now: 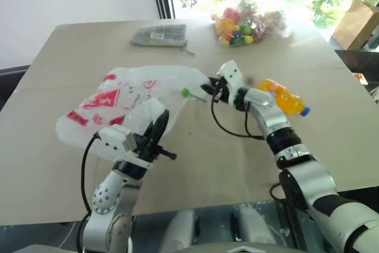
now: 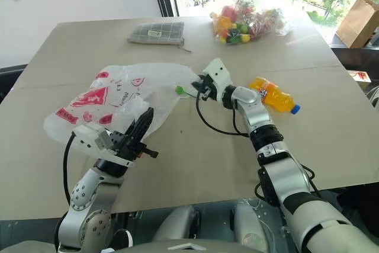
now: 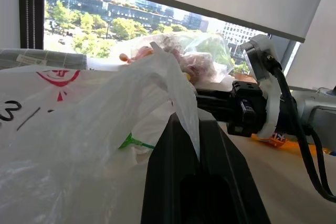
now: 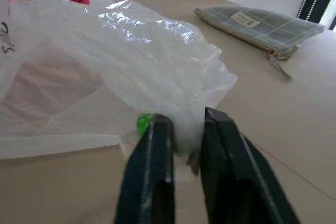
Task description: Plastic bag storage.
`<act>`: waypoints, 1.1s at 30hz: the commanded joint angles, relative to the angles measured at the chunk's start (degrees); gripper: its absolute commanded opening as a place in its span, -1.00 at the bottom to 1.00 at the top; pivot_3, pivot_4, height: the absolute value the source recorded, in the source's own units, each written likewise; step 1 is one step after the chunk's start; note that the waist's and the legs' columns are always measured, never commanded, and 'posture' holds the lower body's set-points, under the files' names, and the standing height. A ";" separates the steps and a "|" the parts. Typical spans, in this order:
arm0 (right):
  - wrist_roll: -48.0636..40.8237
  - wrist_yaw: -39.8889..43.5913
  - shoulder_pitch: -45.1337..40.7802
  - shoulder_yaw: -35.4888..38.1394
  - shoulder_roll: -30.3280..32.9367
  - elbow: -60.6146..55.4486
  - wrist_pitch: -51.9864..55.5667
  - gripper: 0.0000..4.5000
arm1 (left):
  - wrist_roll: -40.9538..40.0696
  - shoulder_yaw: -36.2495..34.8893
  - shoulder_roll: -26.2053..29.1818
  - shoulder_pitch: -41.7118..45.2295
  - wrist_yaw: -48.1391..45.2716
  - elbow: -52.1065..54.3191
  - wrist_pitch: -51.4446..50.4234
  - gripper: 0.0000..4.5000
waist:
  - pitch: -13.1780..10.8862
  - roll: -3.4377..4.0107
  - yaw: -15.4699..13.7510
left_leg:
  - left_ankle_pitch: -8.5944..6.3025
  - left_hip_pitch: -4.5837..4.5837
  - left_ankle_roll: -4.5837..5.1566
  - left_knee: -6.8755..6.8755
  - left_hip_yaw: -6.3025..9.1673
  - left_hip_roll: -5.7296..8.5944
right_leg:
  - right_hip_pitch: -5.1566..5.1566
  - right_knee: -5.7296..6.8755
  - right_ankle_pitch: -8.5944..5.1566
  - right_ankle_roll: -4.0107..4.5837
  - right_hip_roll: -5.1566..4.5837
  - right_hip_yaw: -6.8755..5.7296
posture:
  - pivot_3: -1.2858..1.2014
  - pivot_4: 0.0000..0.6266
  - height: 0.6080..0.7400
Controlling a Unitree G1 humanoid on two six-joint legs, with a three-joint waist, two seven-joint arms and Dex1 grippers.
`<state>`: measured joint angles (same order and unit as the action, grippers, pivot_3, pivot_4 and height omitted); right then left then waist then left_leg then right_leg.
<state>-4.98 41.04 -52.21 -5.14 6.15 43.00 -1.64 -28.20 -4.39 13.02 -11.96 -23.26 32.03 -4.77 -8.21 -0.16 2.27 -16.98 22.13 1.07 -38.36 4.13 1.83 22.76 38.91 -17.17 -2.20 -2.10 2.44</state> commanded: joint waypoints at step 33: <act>-24.17 16.72 16.40 16.32 33.84 -42.80 37.60 0.96 | -3.19 -1.48 -3.86 7.08 1.13 -3.89 -0.57 -1.00 | -0.01 -0.01 -1.40 | -0.03 0.29 0.07 -0.15 0.09 -0.02 | 0.03 -0.09 0.01 -0.01 -0.04 -0.07 | 0.03 -0.52 1.00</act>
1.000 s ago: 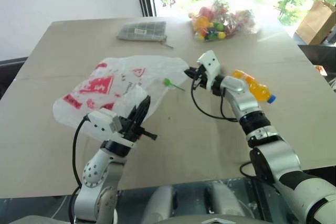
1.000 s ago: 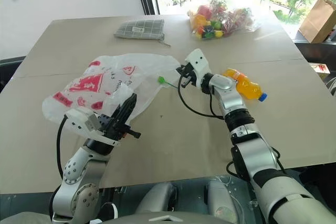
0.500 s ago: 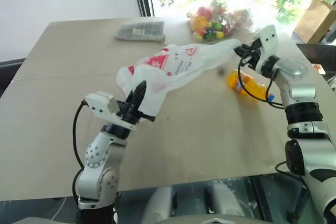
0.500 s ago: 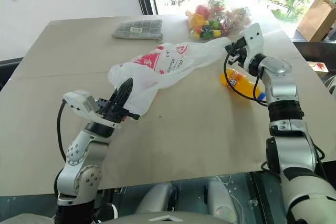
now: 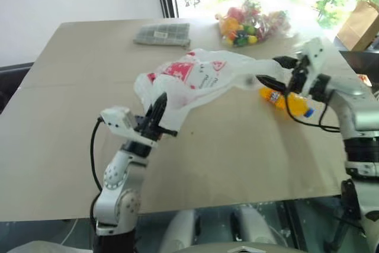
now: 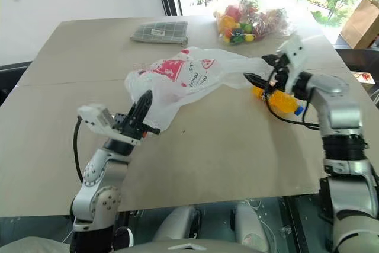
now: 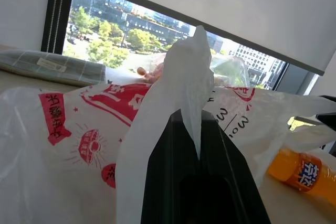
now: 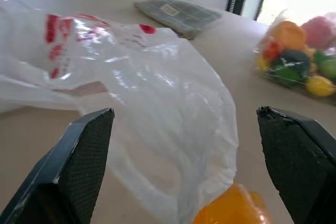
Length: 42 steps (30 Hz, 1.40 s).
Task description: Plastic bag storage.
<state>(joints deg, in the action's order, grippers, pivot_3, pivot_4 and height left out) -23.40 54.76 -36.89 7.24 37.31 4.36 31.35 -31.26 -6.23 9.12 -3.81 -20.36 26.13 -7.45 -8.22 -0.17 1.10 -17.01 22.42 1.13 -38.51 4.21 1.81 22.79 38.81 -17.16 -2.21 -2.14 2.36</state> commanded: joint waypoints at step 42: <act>18.68 6.80 -4.05 -8.58 6.13 32.49 -24.08 0.36 | 4.24 3.53 -2.72 -0.13 -0.22 2.09 4.78 -1.00 | -0.01 -0.04 -0.32 | -0.03 -0.14 0.06 -0.13 -0.32 -0.08 | -0.05 0.11 0.00 0.00 0.09 0.20 | 0.03 -0.52 1.00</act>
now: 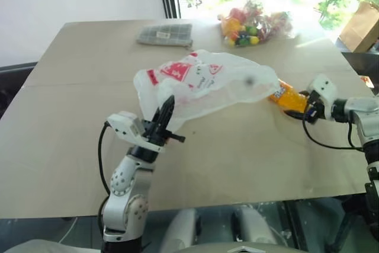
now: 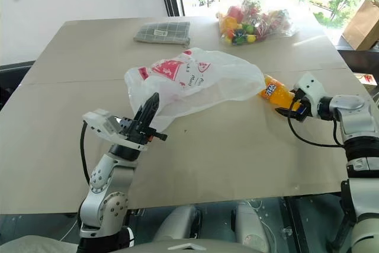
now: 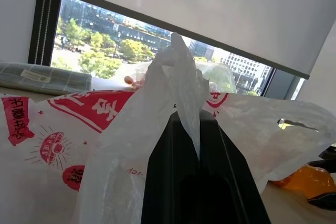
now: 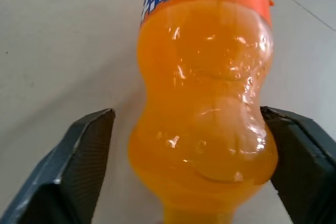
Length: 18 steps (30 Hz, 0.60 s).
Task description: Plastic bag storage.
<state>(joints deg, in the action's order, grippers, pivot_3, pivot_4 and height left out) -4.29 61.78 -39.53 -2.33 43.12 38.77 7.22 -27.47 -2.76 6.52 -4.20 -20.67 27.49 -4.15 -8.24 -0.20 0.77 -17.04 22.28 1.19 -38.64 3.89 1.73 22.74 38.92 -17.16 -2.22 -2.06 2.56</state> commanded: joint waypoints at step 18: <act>-17.90 -0.62 -12.21 12.04 0.05 -21.20 18.44 0.21 | 0.33 0.87 0.11 -0.04 -1.12 1.23 2.07 -1.00 | -0.12 0.18 0.08 | 0.00 0.32 0.00 0.03 -0.01 -0.07 | 0.31 -0.01 0.00 0.00 0.06 -0.01 | 0.03 -0.52 1.00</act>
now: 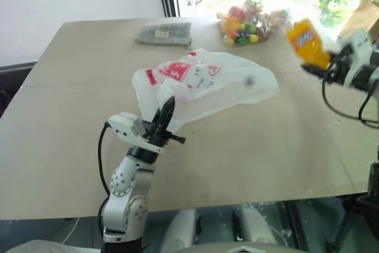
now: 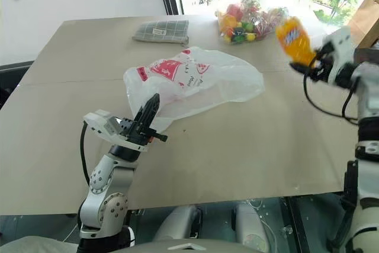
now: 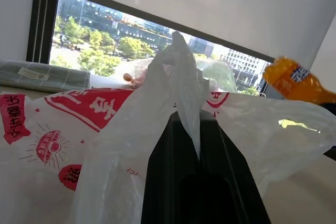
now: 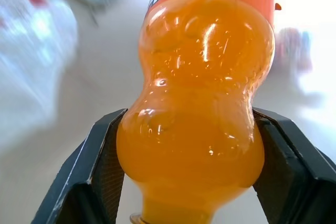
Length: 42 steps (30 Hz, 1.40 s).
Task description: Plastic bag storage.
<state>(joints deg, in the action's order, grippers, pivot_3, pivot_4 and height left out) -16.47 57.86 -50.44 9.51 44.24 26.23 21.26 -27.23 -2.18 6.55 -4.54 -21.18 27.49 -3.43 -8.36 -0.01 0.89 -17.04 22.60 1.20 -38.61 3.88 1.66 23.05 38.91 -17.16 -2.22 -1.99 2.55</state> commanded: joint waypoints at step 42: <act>3.99 1.36 -0.53 -20.72 -21.92 -21.16 9.41 0.97 | 5.57 4.33 2.18 -3.36 -2.87 0.41 5.79 -1.00 | 0.04 -0.09 0.93 | -0.05 0.30 0.06 -0.46 0.41 0.25 | 0.14 0.19 0.02 -0.02 -0.15 -0.20 | 0.03 -0.52 1.00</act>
<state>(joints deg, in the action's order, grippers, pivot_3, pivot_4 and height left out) -7.54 52.07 -51.98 -12.09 19.56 12.82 28.20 -21.58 2.64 8.71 -8.01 -24.35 27.60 0.81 -8.32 -0.10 1.82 -17.10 22.91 1.27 -39.08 4.31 1.92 23.19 39.09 -17.13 -2.24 -2.15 2.34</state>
